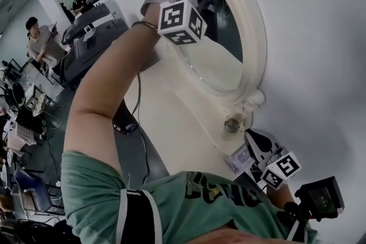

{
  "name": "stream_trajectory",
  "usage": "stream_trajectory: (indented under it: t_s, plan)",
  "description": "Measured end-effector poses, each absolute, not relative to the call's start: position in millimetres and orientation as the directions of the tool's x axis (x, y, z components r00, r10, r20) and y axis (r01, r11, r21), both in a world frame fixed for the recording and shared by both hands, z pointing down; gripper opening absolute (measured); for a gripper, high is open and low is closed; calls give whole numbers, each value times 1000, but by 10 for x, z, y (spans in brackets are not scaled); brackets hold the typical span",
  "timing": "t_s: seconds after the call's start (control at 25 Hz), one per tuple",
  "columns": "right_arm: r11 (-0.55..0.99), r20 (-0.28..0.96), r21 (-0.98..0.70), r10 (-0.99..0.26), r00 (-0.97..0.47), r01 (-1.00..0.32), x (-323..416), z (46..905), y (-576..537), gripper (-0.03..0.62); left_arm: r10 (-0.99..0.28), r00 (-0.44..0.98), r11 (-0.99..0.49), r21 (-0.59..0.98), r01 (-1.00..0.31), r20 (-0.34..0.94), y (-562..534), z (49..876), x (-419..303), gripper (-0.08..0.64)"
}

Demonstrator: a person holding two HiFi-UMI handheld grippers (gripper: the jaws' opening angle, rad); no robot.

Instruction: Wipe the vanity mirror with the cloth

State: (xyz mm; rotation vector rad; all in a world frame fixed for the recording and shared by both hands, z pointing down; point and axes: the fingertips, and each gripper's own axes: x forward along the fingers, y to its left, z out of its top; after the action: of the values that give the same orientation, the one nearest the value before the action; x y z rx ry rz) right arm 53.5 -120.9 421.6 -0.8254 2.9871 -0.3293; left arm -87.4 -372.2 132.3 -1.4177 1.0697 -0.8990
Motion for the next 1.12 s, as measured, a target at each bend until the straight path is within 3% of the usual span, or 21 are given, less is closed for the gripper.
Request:
stream_trajectory:
  t_s: [0.32,1.12]
  plan:
    - [838,45,-223,-502,-864,-498,509,4239,-1168,12,-955,295,15,-1000,-22,-21,-3671,1647,-792,57]
    - [826,140,-276,-471,-871,-491,423,4343,-1048,12,-889,329,-361,-930,-76,318,-3362,4133,-668,57]
